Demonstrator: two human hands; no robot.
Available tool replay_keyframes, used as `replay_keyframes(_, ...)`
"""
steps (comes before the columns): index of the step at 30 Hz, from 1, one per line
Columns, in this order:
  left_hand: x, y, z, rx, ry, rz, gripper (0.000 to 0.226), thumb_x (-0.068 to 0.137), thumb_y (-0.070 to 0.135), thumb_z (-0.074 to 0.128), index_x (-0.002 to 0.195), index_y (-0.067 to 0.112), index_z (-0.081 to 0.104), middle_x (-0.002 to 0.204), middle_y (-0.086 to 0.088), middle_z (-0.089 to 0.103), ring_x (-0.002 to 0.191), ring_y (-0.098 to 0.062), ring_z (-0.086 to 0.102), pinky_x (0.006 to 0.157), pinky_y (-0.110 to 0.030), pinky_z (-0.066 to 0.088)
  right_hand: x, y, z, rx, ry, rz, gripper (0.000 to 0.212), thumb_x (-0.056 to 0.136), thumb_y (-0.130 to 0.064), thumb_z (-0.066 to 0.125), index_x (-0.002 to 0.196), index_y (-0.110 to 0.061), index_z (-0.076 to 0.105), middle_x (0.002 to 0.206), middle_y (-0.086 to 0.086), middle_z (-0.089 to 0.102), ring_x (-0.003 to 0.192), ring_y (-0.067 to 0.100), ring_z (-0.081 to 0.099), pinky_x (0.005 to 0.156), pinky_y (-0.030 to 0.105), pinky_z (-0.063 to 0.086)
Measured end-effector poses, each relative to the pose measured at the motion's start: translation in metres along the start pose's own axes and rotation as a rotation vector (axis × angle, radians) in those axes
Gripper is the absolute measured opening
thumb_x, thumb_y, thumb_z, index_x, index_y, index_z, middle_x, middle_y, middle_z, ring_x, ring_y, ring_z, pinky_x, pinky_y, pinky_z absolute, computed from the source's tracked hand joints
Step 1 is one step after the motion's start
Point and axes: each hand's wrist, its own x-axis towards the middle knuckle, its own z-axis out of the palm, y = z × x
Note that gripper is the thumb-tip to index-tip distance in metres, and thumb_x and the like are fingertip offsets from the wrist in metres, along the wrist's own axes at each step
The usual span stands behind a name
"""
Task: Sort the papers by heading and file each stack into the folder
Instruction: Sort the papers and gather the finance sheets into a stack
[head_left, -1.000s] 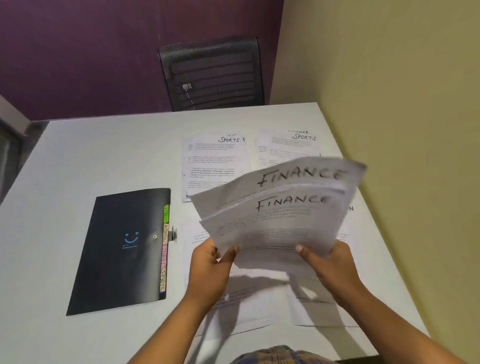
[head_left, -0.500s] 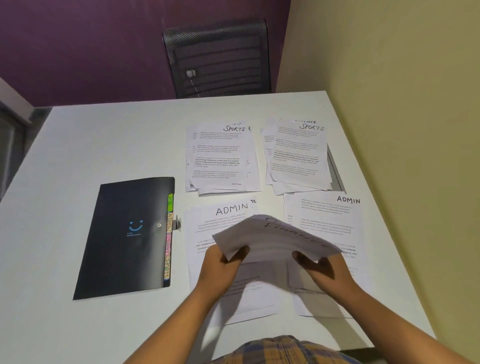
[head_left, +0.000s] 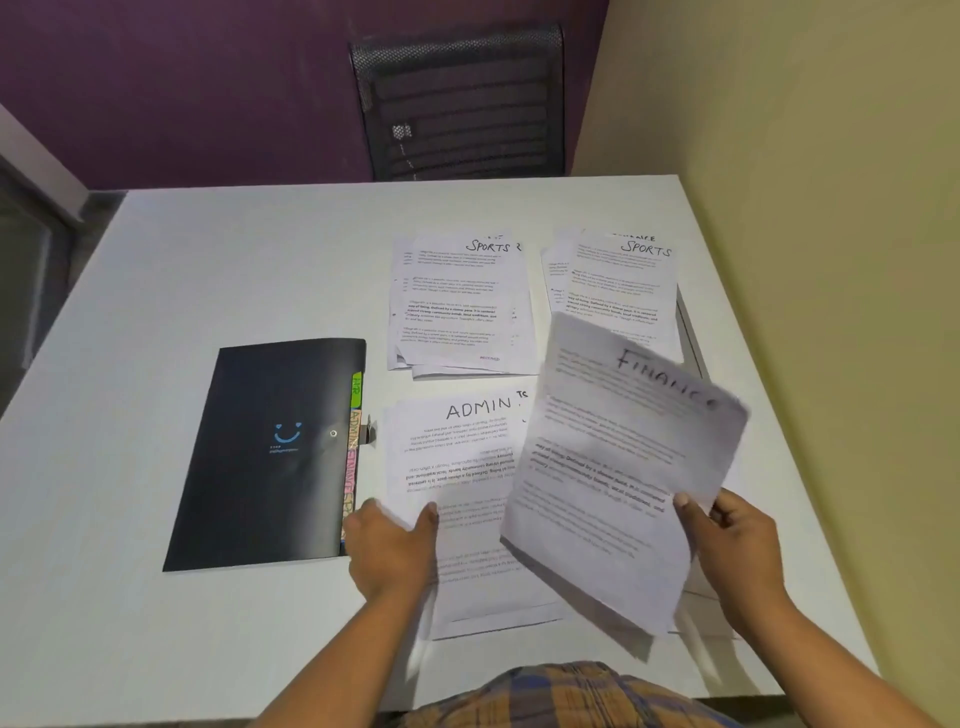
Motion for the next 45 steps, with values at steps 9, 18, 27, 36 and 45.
replay_keyframes(9, 0.005, 0.004, 0.001, -0.164, -0.174, -0.134, 0.064, 0.066, 0.017, 0.09, 0.111, 0.006, 0.045, 0.113, -0.012, 0.054, 0.093, -0.033, 0.061, 0.067, -0.033, 0.05, -0.015, 0.015, -0.01, 0.04, 0.042, 0.084, 0.008, 0.093, -0.008, 0.065, 0.093, -0.002, 0.07, 0.048, -0.014, 0.057, 0.043, -0.002, 0.052, 0.053, 0.025, 0.039)
replay_keyframes(18, 0.001, -0.002, 0.007, -0.504, -0.355, -0.207, 0.024, 0.097, 0.033, 0.057, 0.091, 0.012, 0.068, 0.09, -0.004, 0.071, 0.082, -0.025, 0.068, 0.075, -0.034, 0.055, -0.025, 0.019, -0.008, 0.06, 0.06, 0.125, 0.008, 0.092, -0.008, 0.065, 0.093, -0.006, 0.073, 0.047, -0.011, 0.061, 0.043, 0.004, 0.05, 0.059, 0.029, 0.042)
replay_keyframes(27, -0.003, -0.001, -0.003, -0.526, -0.291, -0.138, 0.027, 0.08, -0.017, 0.062, 0.094, 0.006, 0.063, 0.086, -0.002, 0.067, 0.073, -0.011, 0.062, 0.045, -0.01, 0.046, -0.029, 0.009, -0.009, 0.06, 0.037, 0.123, 0.01, 0.093, -0.005, 0.063, 0.095, 0.004, 0.069, 0.042, -0.016, 0.057, 0.037, -0.002, 0.05, 0.054, 0.026, 0.036)
replay_keyframes(36, -0.001, 0.0, 0.003, -0.695, -0.218, -0.177, 0.044, 0.095, 0.025, 0.062, 0.059, 0.004, 0.051, 0.056, -0.004, 0.054, 0.054, -0.018, 0.046, 0.054, -0.024, 0.034, -0.026, 0.011, -0.009, 0.057, 0.036, 0.119, 0.011, 0.092, -0.009, 0.065, 0.084, -0.002, 0.069, 0.042, -0.01, 0.054, 0.045, 0.012, 0.045, 0.06, 0.029, 0.037)
replay_keyframes(45, 0.008, -0.002, 0.0, -0.676, -0.105, -0.188, 0.056, 0.095, 0.052, 0.051, 0.058, 0.011, 0.039, 0.06, -0.008, 0.051, 0.06, -0.024, 0.048, 0.058, -0.032, 0.036, -0.031, -0.002, -0.003, 0.094, 0.008, 0.078, 0.02, 0.093, -0.003, 0.061, 0.075, -0.011, 0.063, 0.04, -0.016, 0.055, 0.037, -0.003, 0.049, 0.053, 0.026, 0.036)
